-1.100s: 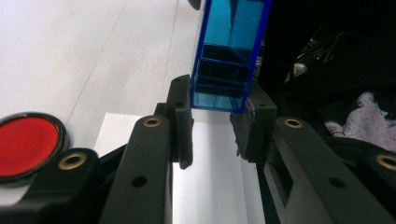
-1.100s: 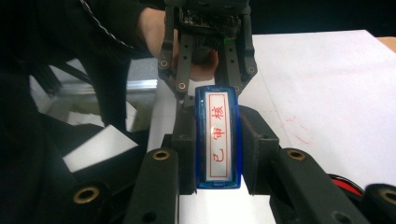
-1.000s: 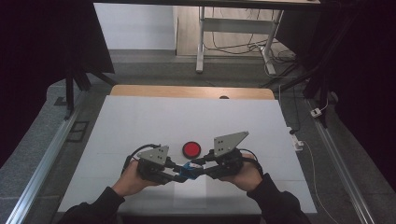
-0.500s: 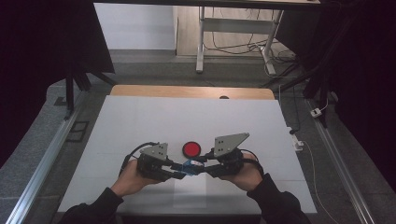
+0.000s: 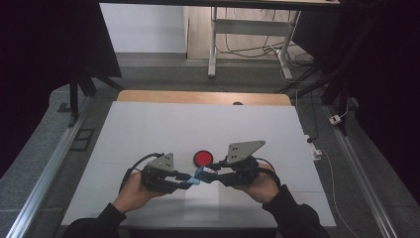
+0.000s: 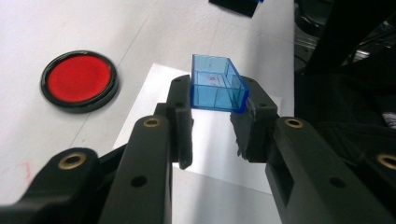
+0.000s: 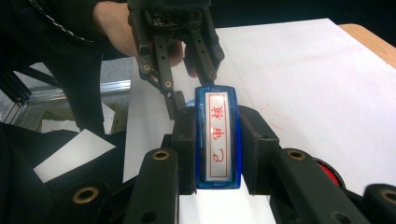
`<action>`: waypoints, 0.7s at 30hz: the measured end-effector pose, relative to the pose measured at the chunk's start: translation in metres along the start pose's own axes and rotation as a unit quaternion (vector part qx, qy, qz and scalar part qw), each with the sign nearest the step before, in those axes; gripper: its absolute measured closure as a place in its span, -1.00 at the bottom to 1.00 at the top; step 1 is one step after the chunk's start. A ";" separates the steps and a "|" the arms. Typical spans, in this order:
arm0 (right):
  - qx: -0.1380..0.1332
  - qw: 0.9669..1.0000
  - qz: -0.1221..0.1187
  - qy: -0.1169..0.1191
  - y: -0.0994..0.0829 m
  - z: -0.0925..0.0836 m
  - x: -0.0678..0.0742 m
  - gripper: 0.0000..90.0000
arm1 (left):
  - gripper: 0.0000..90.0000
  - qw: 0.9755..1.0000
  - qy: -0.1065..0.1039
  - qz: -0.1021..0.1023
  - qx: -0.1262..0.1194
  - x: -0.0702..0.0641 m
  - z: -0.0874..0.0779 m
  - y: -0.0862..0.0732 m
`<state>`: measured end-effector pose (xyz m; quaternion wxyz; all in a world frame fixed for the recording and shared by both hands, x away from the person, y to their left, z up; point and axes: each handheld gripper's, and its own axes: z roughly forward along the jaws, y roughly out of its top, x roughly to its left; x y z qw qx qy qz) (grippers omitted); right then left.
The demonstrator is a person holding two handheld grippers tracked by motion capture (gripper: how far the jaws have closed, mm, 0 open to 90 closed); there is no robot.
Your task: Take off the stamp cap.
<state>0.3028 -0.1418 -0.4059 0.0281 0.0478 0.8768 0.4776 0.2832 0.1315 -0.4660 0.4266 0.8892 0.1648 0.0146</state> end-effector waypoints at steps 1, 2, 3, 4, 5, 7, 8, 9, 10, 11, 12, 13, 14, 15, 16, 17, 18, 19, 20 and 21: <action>0.000 1.000 0.003 -0.002 0.000 0.000 0.000 0.57 | 0.54 1.000 0.001 -0.003 -0.001 0.000 -0.002 -0.001; 0.000 1.000 0.004 -0.004 0.000 0.000 0.000 0.57 | 0.54 1.000 0.002 -0.005 -0.003 -0.001 -0.003 -0.001; 0.000 1.000 0.004 -0.005 0.000 0.000 -0.001 0.57 | 0.54 1.000 0.005 -0.006 -0.002 -0.001 -0.004 -0.002; 0.000 1.000 0.005 -0.005 0.000 0.000 -0.001 0.57 | 0.54 1.000 0.009 -0.009 -0.002 -0.001 -0.006 -0.003; 0.000 1.000 0.007 -0.006 -0.001 0.000 -0.001 0.57 | 0.54 1.000 0.012 -0.011 0.000 -0.001 -0.007 -0.004; 0.002 1.000 0.010 -0.011 -0.001 -0.001 -0.001 0.57 | 0.54 1.000 0.016 -0.019 -0.001 -0.002 -0.010 -0.005; 0.002 1.000 0.011 -0.012 -0.001 -0.001 -0.002 0.57 | 0.54 1.000 0.019 -0.023 -0.001 -0.003 -0.012 -0.007; 0.002 1.000 0.012 -0.013 -0.002 -0.001 -0.002 0.57 | 0.54 0.999 0.023 -0.025 0.000 -0.004 -0.013 -0.007; 0.002 1.000 0.013 -0.014 -0.002 -0.001 -0.002 0.57 | 0.54 0.999 0.030 -0.026 0.001 -0.005 -0.014 -0.008; 0.003 1.000 0.013 -0.013 -0.002 -0.001 -0.002 0.57 | 0.54 0.999 0.037 -0.027 0.003 -0.006 -0.016 -0.008; 0.001 1.000 0.013 -0.011 -0.002 -0.001 -0.002 0.57 | 0.54 0.999 0.043 -0.031 0.001 -0.008 -0.017 -0.009; 0.001 1.000 0.015 -0.011 -0.003 -0.001 -0.002 0.57 | 0.54 0.999 0.045 -0.030 0.002 -0.009 -0.018 -0.010; 0.001 1.000 0.015 -0.011 -0.003 -0.001 -0.002 0.57 | 0.54 0.998 0.051 -0.030 0.000 -0.010 -0.019 -0.010; 0.001 1.000 0.014 -0.012 -0.003 -0.001 -0.003 0.57 | 0.54 0.998 0.055 -0.032 0.000 -0.012 -0.021 -0.011; 0.002 1.000 0.015 -0.014 -0.003 -0.001 -0.003 0.57 | 0.54 0.998 0.059 -0.032 -0.001 -0.013 -0.022 -0.012; 0.004 1.000 0.016 -0.016 -0.003 -0.001 -0.003 0.57 | 0.54 0.998 0.061 -0.033 -0.002 -0.013 -0.023 -0.013; 0.001 1.000 0.017 -0.016 -0.003 0.000 -0.003 0.57 | 0.54 0.997 0.066 -0.036 -0.002 -0.014 -0.025 -0.015; 0.002 1.000 0.018 -0.018 -0.004 0.000 -0.003 0.57 | 0.54 0.997 0.069 -0.038 -0.002 -0.015 -0.027 -0.017; 0.003 1.000 0.020 -0.019 -0.004 0.000 -0.004 0.57 | 0.54 0.997 0.072 -0.040 -0.001 -0.015 -0.029 -0.018; 0.003 1.000 0.021 -0.021 -0.004 0.000 -0.004 0.57 | 0.54 0.996 0.075 -0.045 -0.006 -0.016 -0.031 -0.020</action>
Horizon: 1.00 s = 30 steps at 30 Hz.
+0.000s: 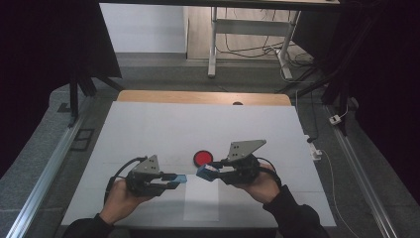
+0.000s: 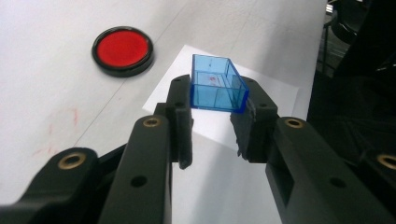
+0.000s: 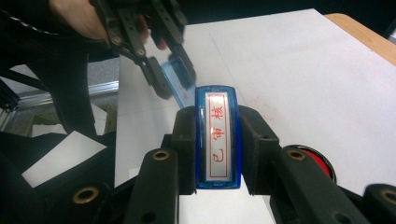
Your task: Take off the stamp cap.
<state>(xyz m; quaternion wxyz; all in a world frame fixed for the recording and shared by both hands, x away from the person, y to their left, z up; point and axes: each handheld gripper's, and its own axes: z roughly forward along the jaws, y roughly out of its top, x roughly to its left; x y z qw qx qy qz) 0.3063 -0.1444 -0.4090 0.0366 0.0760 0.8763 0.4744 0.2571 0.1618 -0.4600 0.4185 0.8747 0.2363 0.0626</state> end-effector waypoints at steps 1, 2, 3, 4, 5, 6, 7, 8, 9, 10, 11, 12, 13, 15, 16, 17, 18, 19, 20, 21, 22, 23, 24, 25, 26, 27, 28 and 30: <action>-0.001 1.000 0.000 -0.001 0.000 0.000 0.000 0.57 | 0.54 1.000 0.002 -0.005 -0.002 0.000 -0.002 -0.002; -0.001 1.000 0.000 -0.002 0.000 0.000 -0.001 0.57 | 0.54 1.000 0.005 -0.009 -0.003 0.000 -0.005 -0.004; -0.001 1.000 0.001 -0.002 -0.001 0.000 -0.001 0.57 | 0.54 1.000 0.009 -0.012 -0.004 -0.001 -0.007 -0.005; 0.000 1.000 0.001 -0.003 -0.001 0.000 -0.001 0.57 | 0.54 1.000 0.014 -0.016 -0.004 -0.001 -0.010 -0.008; 0.001 1.000 0.001 -0.004 -0.001 0.000 -0.001 0.57 | 0.54 1.000 0.017 -0.020 -0.004 -0.002 -0.012 -0.010; 0.002 1.000 0.001 -0.006 -0.001 -0.001 -0.001 0.57 | 0.54 1.000 0.018 -0.021 -0.004 -0.002 -0.014 -0.012; 0.002 1.000 0.001 -0.008 -0.001 -0.001 -0.001 0.57 | 0.54 1.000 0.019 -0.025 -0.003 -0.003 -0.016 -0.014; 0.005 1.000 0.000 -0.010 -0.001 -0.001 -0.001 0.57 | 0.54 0.999 0.024 -0.027 -0.001 -0.003 -0.019 -0.017; 0.007 1.000 -0.001 -0.012 -0.001 -0.001 -0.001 0.57 | 0.54 0.999 0.027 -0.029 -0.002 -0.004 -0.021 -0.020; 0.007 1.000 -0.002 -0.014 -0.001 -0.001 -0.001 0.57 | 0.54 0.999 0.029 -0.030 -0.003 -0.004 -0.022 -0.022; 0.007 1.000 -0.001 -0.015 -0.001 -0.001 0.000 0.57 | 0.54 0.999 0.030 -0.034 -0.005 -0.004 -0.025 -0.024; 0.009 1.000 -0.001 -0.017 -0.001 -0.001 -0.001 0.57 | 0.54 0.999 0.035 -0.038 -0.007 -0.004 -0.027 -0.026; 0.009 1.000 0.000 -0.018 -0.001 -0.001 -0.001 0.57 | 0.54 0.998 0.038 -0.041 -0.009 -0.004 -0.029 -0.028; 0.010 1.000 -0.002 -0.021 -0.002 -0.001 0.000 0.57 | 0.54 0.998 0.045 -0.051 -0.012 -0.004 -0.033 -0.033; 0.010 1.000 -0.002 -0.023 -0.002 -0.001 0.000 0.57 | 0.54 0.997 0.049 -0.052 -0.013 -0.003 -0.035 -0.035; 0.010 1.000 -0.002 -0.024 -0.002 -0.001 0.000 0.57 | 0.54 0.997 0.053 -0.057 -0.013 -0.004 -0.037 -0.038; 0.011 1.000 -0.004 -0.026 -0.002 -0.001 0.001 0.57 | 0.54 0.997 0.056 -0.061 -0.013 -0.003 -0.039 -0.040; 0.013 1.000 -0.005 -0.027 -0.002 -0.001 0.001 0.57 | 0.54 0.996 0.058 -0.063 -0.013 -0.003 -0.040 -0.041; 0.013 0.999 -0.005 -0.028 -0.003 -0.001 0.001 0.57 | 0.54 0.996 0.061 -0.067 -0.015 -0.003 -0.042 -0.044; 0.015 0.999 -0.005 -0.030 -0.003 0.000 0.001 0.57 | 0.54 0.996 0.061 -0.069 -0.017 -0.003 -0.043 -0.045; 0.015 0.999 -0.004 -0.029 -0.003 0.000 0.001 0.57 | 0.54 0.995 0.063 -0.073 -0.018 -0.003 -0.045 -0.047; 0.016 0.999 -0.004 -0.029 -0.003 0.000 0.002 0.57 | 0.54 0.994 0.065 -0.080 -0.021 -0.003 -0.047 -0.048; 0.017 0.999 -0.006 -0.031 -0.003 -0.001 0.002 0.57 | 0.54 0.994 0.069 -0.083 -0.023 -0.002 -0.049 -0.051; 0.015 0.999 -0.006 -0.033 -0.003 -0.001 0.003 0.57 | 0.54 0.993 0.071 -0.086 -0.024 -0.002 -0.051 -0.052; 0.015 0.999 -0.005 -0.033 -0.003 -0.001 0.003 0.57 | 0.54 0.993 0.074 -0.088 -0.023 -0.002 -0.052 -0.054; 0.015 0.999 -0.005 -0.034 -0.003 0.000 0.003 0.57 | 0.54 0.992 0.075 -0.097 -0.020 -0.003 -0.053 -0.055; 0.016 0.999 -0.005 -0.037 -0.004 -0.001 0.004 0.57 | 0.54 0.992 0.078 -0.100 -0.018 -0.003 -0.054 -0.057; 0.018 0.999 -0.002 -0.039 -0.004 0.000 0.005 0.57 | 0.54 0.991 0.088 -0.100 -0.014 -0.004 -0.056 -0.059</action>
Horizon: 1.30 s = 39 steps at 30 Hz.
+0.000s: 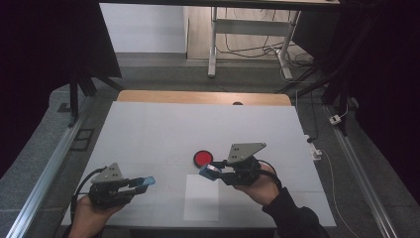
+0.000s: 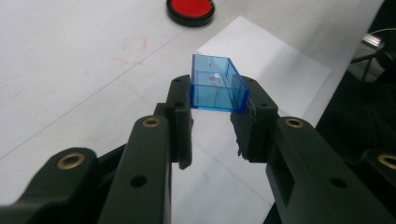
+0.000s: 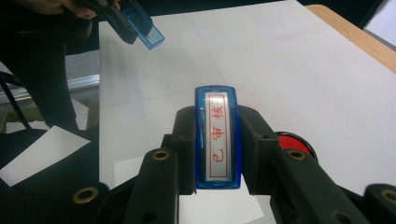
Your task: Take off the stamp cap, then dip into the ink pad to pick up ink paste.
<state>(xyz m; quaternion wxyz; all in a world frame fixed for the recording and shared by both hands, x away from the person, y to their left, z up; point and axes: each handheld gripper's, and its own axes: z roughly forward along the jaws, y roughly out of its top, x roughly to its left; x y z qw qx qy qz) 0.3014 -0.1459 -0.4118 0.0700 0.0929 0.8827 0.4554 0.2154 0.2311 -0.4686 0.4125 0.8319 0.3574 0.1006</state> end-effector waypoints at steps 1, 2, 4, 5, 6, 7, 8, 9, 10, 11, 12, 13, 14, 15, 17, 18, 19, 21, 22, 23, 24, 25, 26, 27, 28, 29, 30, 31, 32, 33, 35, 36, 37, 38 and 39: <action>0.000 1.000 0.001 -0.001 0.000 0.000 0.000 0.57 | 0.54 1.000 0.005 0.001 0.000 0.000 -0.001 -0.001; 0.000 1.000 0.001 -0.003 0.000 0.000 0.001 0.57 | 0.54 1.000 0.008 0.000 0.000 0.000 -0.002 -0.003; 0.000 1.000 0.003 -0.004 0.000 0.001 0.001 0.57 | 0.54 1.000 0.010 -0.002 0.000 -0.001 -0.004 -0.005; 0.001 1.000 0.003 -0.004 0.000 0.001 0.002 0.57 | 0.54 1.000 0.012 -0.004 0.001 0.000 -0.005 -0.007; 0.002 1.000 0.003 -0.005 0.000 0.001 0.002 0.57 | 0.54 1.000 0.012 -0.006 0.001 0.000 -0.006 -0.008; 0.003 1.000 0.004 -0.005 0.000 0.002 0.002 0.57 | 0.54 1.000 0.013 -0.008 0.001 0.000 -0.006 -0.009; 0.004 1.000 0.003 -0.006 0.000 0.002 0.003 0.57 | 0.54 1.000 0.013 -0.008 0.002 0.000 -0.007 -0.010; 0.002 1.000 0.005 -0.006 -0.001 0.002 0.003 0.57 | 0.54 1.000 0.014 -0.009 0.003 0.000 -0.007 -0.011; 0.003 1.000 0.004 -0.007 -0.001 0.002 0.003 0.57 | 0.54 1.000 0.015 -0.009 0.004 0.000 -0.008 -0.012; 0.002 1.000 0.005 -0.008 -0.001 0.002 0.003 0.57 | 0.54 1.000 0.017 -0.009 0.004 0.000 -0.008 -0.013; 0.003 1.000 0.004 -0.009 -0.001 0.002 0.003 0.57 | 0.54 1.000 0.016 -0.010 0.004 0.001 -0.009 -0.014; 0.003 1.000 0.006 -0.009 -0.002 0.001 0.003 0.57 | 0.54 1.000 0.015 -0.012 0.004 0.001 -0.010 -0.015; 0.004 1.000 0.007 -0.011 -0.002 0.001 0.003 0.57 | 0.54 1.000 0.015 -0.014 0.004 0.001 -0.010 -0.016; 0.003 1.000 0.008 -0.011 -0.002 0.001 0.003 0.57 | 0.54 1.000 0.016 -0.014 0.005 0.001 -0.010 -0.017; 0.002 1.000 0.009 -0.012 -0.003 0.000 0.002 0.57 | 0.54 1.000 0.014 -0.017 0.006 0.002 -0.011 -0.018; 0.002 1.000 0.012 -0.014 -0.003 -0.001 0.002 0.57 | 0.54 1.000 0.013 -0.018 0.006 0.002 -0.011 -0.019; 0.001 1.000 0.013 -0.014 -0.004 -0.001 0.002 0.57 | 0.54 1.000 0.014 -0.019 0.007 0.002 -0.011 -0.019; 0.001 1.000 0.016 -0.015 -0.004 -0.002 0.001 0.57 | 0.54 1.000 0.014 -0.019 0.009 0.002 -0.011 -0.020; 0.001 1.000 0.018 -0.015 -0.004 -0.002 0.000 0.57 | 0.54 1.000 0.013 -0.020 0.009 0.002 -0.012 -0.021; 0.002 1.000 0.017 -0.016 -0.004 -0.003 0.000 0.57 | 0.54 1.000 0.012 -0.022 0.008 0.002 -0.012 -0.021; 0.002 1.000 0.015 -0.018 -0.005 -0.003 0.000 0.57 | 0.54 1.000 0.012 -0.022 0.008 0.003 -0.012 -0.022; 0.002 1.000 0.016 -0.018 -0.005 -0.003 0.000 0.57 | 0.54 1.000 0.011 -0.024 0.007 0.003 -0.013 -0.022; 0.003 1.000 0.015 -0.019 -0.005 -0.003 0.000 0.57 | 0.54 1.000 0.010 -0.026 0.006 0.004 -0.013 -0.023; 0.003 1.000 0.013 -0.020 -0.005 -0.003 0.000 0.57 | 0.54 1.000 0.009 -0.027 0.007 0.004 -0.013 -0.023; 0.003 1.000 0.012 -0.021 -0.005 -0.003 0.000 0.57 | 0.54 1.000 0.008 -0.028 0.007 0.005 -0.012 -0.024; 0.004 1.000 0.012 -0.022 -0.005 -0.003 -0.001 0.57 | 0.54 1.000 0.007 -0.029 0.007 0.005 -0.012 -0.024; 0.003 1.000 0.014 -0.022 -0.005 -0.003 -0.001 0.57 | 0.54 1.000 0.007 -0.029 0.008 0.005 -0.012 -0.024; 0.003 1.000 0.015 -0.023 -0.005 -0.002 -0.002 0.57 | 0.54 1.000 0.007 -0.029 0.008 0.005 -0.012 -0.024; 0.003 1.000 0.016 -0.024 -0.005 -0.002 -0.002 0.57 | 0.54 1.000 0.006 -0.029 0.007 0.005 -0.012 -0.024; 0.003 1.000 0.017 -0.025 -0.005 -0.001 -0.003 0.57 | 0.54 1.000 0.006 -0.030 0.007 0.005 -0.012 -0.024; 0.004 0.999 0.018 -0.026 -0.005 0.000 -0.004 0.57 | 0.53 0.999 0.006 -0.031 0.008 0.005 -0.012 -0.024; 0.006 0.999 0.020 -0.027 -0.005 0.001 -0.004 0.57 | 0.53 0.999 0.007 -0.032 0.007 0.005 -0.012 -0.024; 0.007 0.999 0.021 -0.029 -0.005 0.002 -0.005 0.57 | 0.53 0.999 0.006 -0.032 0.007 0.005 -0.013 -0.025; 0.010 0.999 0.023 -0.032 -0.005 0.003 -0.006 0.57 | 0.54 0.999 0.006 -0.034 0.007 0.005 -0.013 -0.025; 0.010 0.999 0.024 -0.034 -0.005 0.004 -0.007 0.57 | 0.53 0.999 0.007 -0.033 0.008 0.005 -0.013 -0.025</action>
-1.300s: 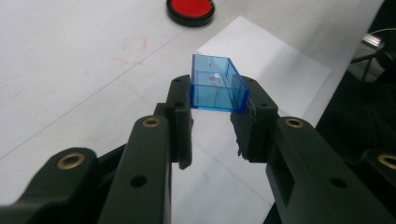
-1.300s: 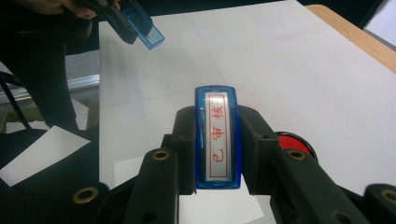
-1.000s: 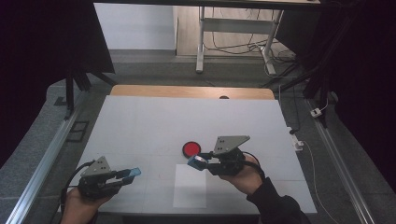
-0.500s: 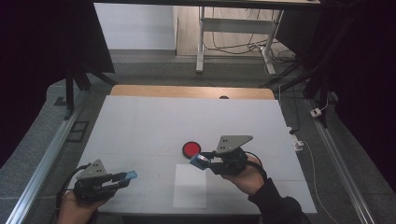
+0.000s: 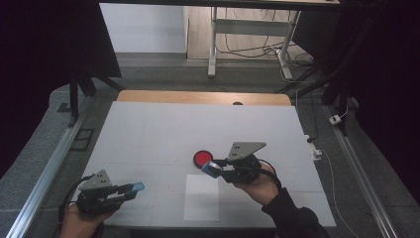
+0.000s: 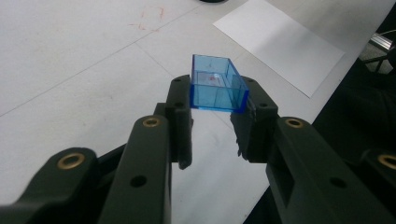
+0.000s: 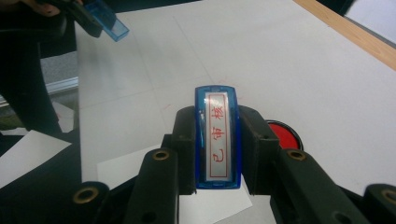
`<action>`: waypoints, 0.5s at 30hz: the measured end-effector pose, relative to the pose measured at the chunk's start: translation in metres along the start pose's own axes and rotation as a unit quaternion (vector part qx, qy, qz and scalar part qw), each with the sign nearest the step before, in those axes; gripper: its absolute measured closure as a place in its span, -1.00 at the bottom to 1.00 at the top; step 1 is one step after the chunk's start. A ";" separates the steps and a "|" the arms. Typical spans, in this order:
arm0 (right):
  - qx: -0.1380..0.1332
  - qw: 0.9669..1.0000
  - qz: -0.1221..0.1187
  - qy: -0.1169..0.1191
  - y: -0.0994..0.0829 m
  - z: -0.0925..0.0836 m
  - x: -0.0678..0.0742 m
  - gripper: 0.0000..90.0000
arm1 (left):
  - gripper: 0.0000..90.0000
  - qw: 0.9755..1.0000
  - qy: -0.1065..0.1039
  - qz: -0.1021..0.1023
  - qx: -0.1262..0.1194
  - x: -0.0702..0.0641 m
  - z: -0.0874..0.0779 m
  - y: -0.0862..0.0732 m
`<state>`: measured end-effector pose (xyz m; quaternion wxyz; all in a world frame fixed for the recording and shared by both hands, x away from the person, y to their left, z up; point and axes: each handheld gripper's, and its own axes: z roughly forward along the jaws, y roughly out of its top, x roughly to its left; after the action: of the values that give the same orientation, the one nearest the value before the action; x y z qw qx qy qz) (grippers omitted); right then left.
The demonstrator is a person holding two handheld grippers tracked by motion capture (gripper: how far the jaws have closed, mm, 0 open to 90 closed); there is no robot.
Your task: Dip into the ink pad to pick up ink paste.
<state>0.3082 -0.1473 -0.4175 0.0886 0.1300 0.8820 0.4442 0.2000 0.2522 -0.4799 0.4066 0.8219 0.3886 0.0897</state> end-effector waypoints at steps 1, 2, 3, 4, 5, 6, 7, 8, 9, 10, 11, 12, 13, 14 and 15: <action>0.001 1.000 0.003 -0.002 0.000 0.001 -0.001 0.57 | 0.53 1.000 0.002 0.001 0.000 -0.001 0.000 0.000; 0.002 1.000 0.005 -0.004 0.000 0.002 -0.002 0.57 | 0.53 1.000 0.002 0.001 0.000 -0.001 -0.001 0.000; 0.004 1.000 0.006 -0.007 0.000 0.002 -0.003 0.57 | 0.53 1.000 0.003 0.000 0.001 -0.001 -0.001 -0.001; 0.003 1.000 0.010 -0.008 0.000 0.004 -0.005 0.57 | 0.53 1.000 0.006 0.001 0.001 -0.001 -0.001 -0.001; 0.003 1.000 0.011 -0.010 -0.001 0.005 -0.006 0.57 | 0.53 1.000 0.005 0.001 0.000 -0.001 -0.002 -0.001; 0.006 1.000 0.012 -0.013 -0.001 0.005 -0.008 0.57 | 0.53 1.000 0.005 0.000 -0.001 -0.001 -0.002 -0.001; 0.009 1.000 0.013 -0.016 -0.002 0.006 -0.009 0.57 | 0.53 1.000 0.006 0.000 -0.001 -0.001 -0.002 -0.002; 0.011 1.000 0.014 -0.018 -0.002 0.007 -0.010 0.57 | 0.53 1.000 0.007 0.001 -0.002 -0.001 -0.002 -0.002; 0.010 1.000 0.016 -0.019 -0.002 0.007 -0.012 0.57 | 0.53 1.000 0.007 0.002 -0.002 -0.001 -0.002 -0.002; 0.012 1.000 0.018 -0.021 -0.002 0.008 -0.013 0.57 | 0.53 1.000 0.009 0.004 -0.001 -0.002 -0.002 -0.002; 0.012 0.999 0.021 -0.023 -0.002 0.009 -0.014 0.57 | 0.53 1.000 0.010 0.007 0.001 -0.002 -0.002 -0.002; 0.013 0.999 0.022 -0.024 -0.002 0.010 -0.015 0.57 | 0.53 1.000 0.011 0.007 0.003 -0.003 -0.002 -0.002; 0.015 0.999 0.022 -0.025 -0.002 0.011 -0.016 0.57 | 0.53 1.000 0.012 0.008 0.003 -0.004 -0.002 -0.002; 0.017 0.999 0.024 -0.026 -0.002 0.012 -0.017 0.57 | 0.53 1.000 0.012 0.009 0.003 -0.003 -0.001 -0.002; 0.021 0.999 0.025 -0.029 -0.002 0.014 -0.018 0.57 | 0.53 1.000 0.012 0.007 0.003 -0.003 -0.001 -0.002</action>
<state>0.3287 -0.1440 -0.4266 0.0997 0.1667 0.8848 0.4235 0.1961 0.2512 -0.4796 0.3985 0.8250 0.3878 0.1009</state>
